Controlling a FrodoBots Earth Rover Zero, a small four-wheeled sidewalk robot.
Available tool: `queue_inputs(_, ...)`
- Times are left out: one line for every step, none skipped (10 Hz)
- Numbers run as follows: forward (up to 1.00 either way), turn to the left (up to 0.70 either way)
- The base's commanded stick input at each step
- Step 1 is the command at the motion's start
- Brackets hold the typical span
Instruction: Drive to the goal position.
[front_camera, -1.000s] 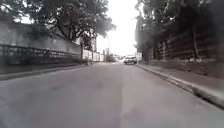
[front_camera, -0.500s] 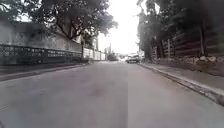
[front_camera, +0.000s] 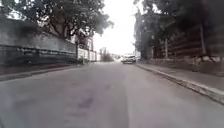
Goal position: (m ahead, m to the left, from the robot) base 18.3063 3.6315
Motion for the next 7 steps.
queue_inputs(1.0, 0.0)
queue_inputs(1.0, 0.0)
queue_inputs(1.0, -0.08)
queue_inputs(1.0, -0.24)
queue_inputs(1.0, -0.4)
queue_inputs(1.0, -0.4)
queue_inputs(1.0, -0.4)
